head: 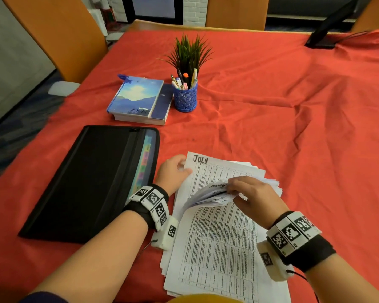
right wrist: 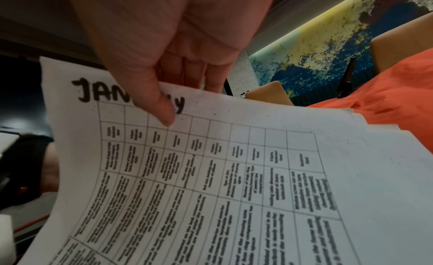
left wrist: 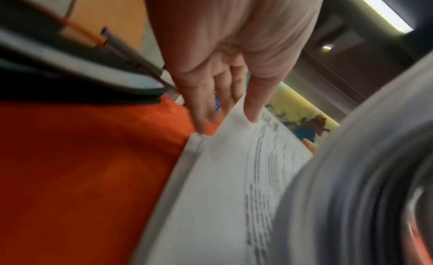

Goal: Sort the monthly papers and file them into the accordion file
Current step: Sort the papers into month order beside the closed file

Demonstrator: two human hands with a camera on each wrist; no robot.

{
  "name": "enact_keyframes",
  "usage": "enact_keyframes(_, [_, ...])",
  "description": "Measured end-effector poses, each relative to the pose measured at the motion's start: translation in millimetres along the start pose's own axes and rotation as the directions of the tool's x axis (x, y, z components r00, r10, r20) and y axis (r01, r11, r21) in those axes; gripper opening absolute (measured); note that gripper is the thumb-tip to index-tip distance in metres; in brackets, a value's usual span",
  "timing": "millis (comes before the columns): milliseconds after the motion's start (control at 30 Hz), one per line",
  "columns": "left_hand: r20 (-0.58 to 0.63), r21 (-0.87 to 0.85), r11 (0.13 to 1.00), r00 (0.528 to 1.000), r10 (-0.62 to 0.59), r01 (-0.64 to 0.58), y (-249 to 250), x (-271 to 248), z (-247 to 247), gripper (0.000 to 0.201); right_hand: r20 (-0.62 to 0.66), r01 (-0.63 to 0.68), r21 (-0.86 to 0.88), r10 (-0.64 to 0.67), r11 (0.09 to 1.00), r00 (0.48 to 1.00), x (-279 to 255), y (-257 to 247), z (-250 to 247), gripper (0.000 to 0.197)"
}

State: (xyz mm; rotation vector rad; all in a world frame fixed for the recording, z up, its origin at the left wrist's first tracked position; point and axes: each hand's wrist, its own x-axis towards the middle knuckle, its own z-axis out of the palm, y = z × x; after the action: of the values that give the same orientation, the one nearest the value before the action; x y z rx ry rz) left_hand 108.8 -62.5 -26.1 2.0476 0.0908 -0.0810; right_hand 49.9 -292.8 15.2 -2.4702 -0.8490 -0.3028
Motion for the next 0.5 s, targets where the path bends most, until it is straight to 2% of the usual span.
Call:
enact_keyframes(33, [-0.048, 0.102, 0.99, 0.994, 0.098, -0.093, 3, 0, -1, 0.038, -0.001, 0.001, -0.002, -0.001, 1.0, 1.0, 1, 0, 1, 0.032])
enact_keyframes(67, [-0.094, 0.134, 0.975, 0.977, 0.193, -0.18, 7, -1, -3, 0.049, 0.002, -0.001, 0.001, 0.001, 1.0, 1.0, 2, 0, 3, 0.033])
enact_keyframes(100, [-0.089, 0.119, 0.966, 0.966, 0.242, -0.231, 10, -3, -2, 0.053, 0.005, -0.002, 0.005, 0.002, 1.0, 1.0, 2, 1, 5, 0.034])
enact_keyframes(133, [-0.021, 0.061, 0.97, 0.972, 0.235, -0.234, 11, -6, -1, 0.05, 0.007, -0.001, 0.01, 0.001, 1.0, 1.0, 3, 1, 6, 0.033])
enact_keyframes(167, [0.101, -0.04, 0.988, 0.983, 0.155, -0.151, 11, -10, 2, 0.042, 0.011, 0.0, 0.016, 0.0, 1.0, 1.0, 3, 2, 8, 0.032])
enact_keyframes(200, [0.263, -0.161, 0.987, 0.964, 0.036, 0.008, 11, -14, 5, 0.037, 0.017, -0.002, 0.022, 0.001, 1.0, 1.0, 4, 3, 9, 0.03])
enact_keyframes(267, [0.524, -0.284, 0.892, 0.836, -0.163, 0.352, 7, -21, 9, 0.056, 0.032, -0.008, 0.013, 0.007, 1.0, 0.999, 4, 4, 13, 0.029])
enact_keyframes(300, [0.602, -0.317, 0.827, 0.772, -0.203, 0.465, 4, -22, 10, 0.067, 0.038, -0.011, 0.005, 0.011, 1.0, 0.999, 3, 6, 15, 0.029])
enact_keyframes(333, [0.654, -0.344, 0.775, 0.728, -0.208, 0.53, 1, -23, 10, 0.074, 0.037, -0.017, -0.001, 0.017, 1.0, 0.999, 3, 7, 16, 0.029])
enact_keyframes(367, [0.684, -0.374, 0.736, 0.704, -0.192, 0.564, 1, -25, 9, 0.077, 0.03, -0.026, -0.005, 0.026, 1.0, 0.999, 2, 8, 16, 0.029])
enact_keyframes(433, [0.674, -0.423, 0.692, 0.713, -0.19, 0.585, 2, -27, 7, 0.071, 0.015, -0.051, 0.006, 0.051, 0.999, 0.999, 0, 9, 15, 0.029])
enact_keyframes(500, [0.609, -0.42, 0.744, 0.769, -0.195, 0.52, 3, -30, 8, 0.044, 0.015, -0.057, 0.031, 0.056, 0.998, 0.998, -4, 9, 13, 0.03])
